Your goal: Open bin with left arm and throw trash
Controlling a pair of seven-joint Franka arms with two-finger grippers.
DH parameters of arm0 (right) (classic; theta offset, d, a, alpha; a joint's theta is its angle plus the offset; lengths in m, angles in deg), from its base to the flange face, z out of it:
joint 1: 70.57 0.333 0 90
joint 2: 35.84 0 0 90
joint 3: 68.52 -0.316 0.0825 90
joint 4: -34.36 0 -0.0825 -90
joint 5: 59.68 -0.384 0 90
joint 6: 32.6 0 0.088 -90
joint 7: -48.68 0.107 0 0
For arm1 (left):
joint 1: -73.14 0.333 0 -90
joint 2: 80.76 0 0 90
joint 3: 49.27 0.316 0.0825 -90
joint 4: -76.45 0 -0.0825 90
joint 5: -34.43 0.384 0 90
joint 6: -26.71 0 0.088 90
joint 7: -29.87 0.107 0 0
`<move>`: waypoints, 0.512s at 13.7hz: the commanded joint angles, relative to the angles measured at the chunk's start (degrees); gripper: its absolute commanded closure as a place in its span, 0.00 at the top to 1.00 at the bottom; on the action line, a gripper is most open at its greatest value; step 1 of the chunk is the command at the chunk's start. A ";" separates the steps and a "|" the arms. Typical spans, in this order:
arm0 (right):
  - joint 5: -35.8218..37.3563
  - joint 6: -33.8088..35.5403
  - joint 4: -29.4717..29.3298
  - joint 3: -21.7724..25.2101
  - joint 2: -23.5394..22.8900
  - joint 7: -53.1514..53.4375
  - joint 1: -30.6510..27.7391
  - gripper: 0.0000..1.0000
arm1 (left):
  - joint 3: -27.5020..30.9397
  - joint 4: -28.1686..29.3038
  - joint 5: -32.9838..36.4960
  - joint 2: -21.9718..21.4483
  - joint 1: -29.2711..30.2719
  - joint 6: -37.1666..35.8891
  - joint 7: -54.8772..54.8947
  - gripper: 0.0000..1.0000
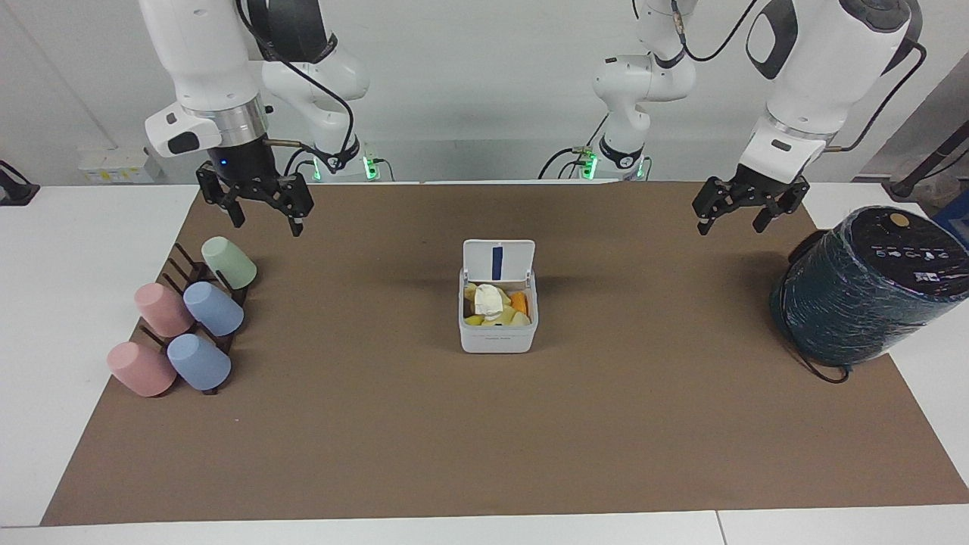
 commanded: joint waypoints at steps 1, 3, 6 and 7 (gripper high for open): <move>-0.68 2.34 -3.48 -0.29 -1.98 -1.89 -1.81 1.00 | -0.19 0.75 0.23 -0.91 0.48 -0.26 0.96 1.00; -1.03 3.57 -3.48 2.52 -1.89 -2.24 0.02 1.00 | -0.19 0.75 0.23 -0.91 0.48 -0.18 0.96 1.00; -1.03 5.50 -2.08 5.08 -0.84 -2.24 3.45 1.00 | -0.28 0.75 0.15 -0.91 0.31 -1.14 0.96 1.00; -1.03 5.60 -1.47 5.25 -0.58 -2.33 3.98 1.00 | -0.28 0.83 0.15 -0.99 -0.13 -1.23 0.96 1.00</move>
